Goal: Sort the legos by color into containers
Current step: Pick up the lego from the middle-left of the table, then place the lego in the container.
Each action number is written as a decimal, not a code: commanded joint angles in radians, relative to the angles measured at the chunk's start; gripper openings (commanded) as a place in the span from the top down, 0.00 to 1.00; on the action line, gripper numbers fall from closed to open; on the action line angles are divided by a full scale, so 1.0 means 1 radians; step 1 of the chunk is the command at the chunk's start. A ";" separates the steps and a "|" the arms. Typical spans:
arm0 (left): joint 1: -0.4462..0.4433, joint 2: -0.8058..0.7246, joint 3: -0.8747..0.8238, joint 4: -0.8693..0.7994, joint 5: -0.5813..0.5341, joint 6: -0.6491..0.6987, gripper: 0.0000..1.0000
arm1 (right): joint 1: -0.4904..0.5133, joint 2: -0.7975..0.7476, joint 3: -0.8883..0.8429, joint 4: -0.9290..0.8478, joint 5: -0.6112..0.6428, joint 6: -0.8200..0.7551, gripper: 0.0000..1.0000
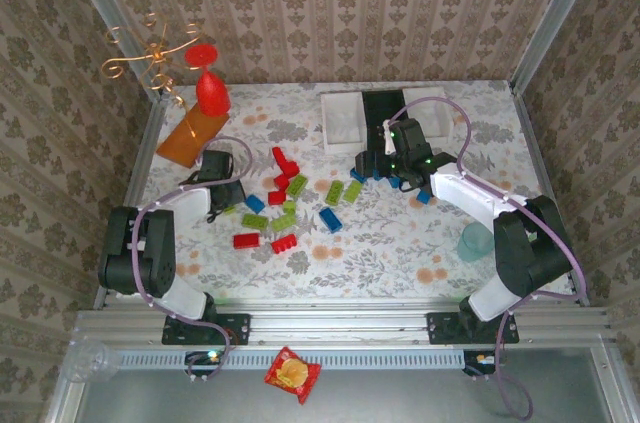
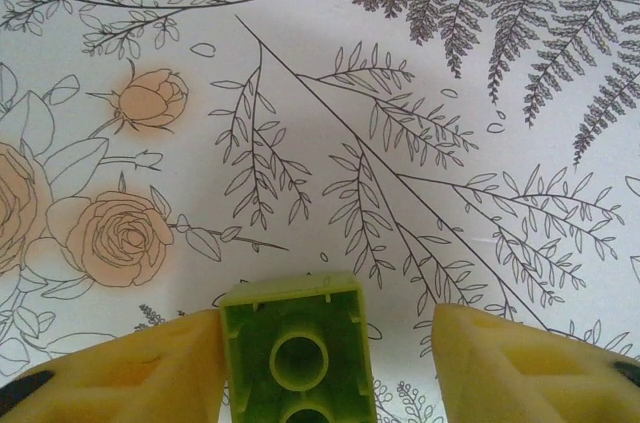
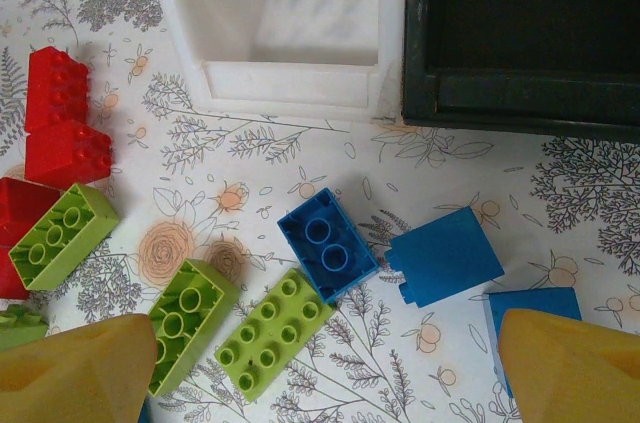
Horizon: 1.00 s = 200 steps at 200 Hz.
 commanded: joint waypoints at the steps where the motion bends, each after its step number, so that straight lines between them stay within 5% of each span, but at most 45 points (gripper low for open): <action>1: 0.002 0.030 0.029 -0.035 0.015 0.014 0.45 | 0.005 -0.028 -0.021 0.019 -0.004 0.011 0.10; 74: -0.015 -0.007 0.015 -0.036 0.022 -0.007 0.66 | 0.005 -0.041 -0.025 0.014 -0.002 0.016 0.10; 120: -0.216 -0.090 0.167 0.067 -0.082 0.036 0.72 | -0.007 -0.150 -0.127 0.071 0.125 0.039 0.09; 162: -0.395 0.088 0.385 0.210 -0.042 0.091 0.72 | -0.031 -0.292 -0.239 0.132 0.254 0.062 0.08; 200: -0.454 0.336 0.651 0.235 -0.014 0.184 0.72 | -0.032 -0.332 -0.267 0.132 0.259 0.061 0.08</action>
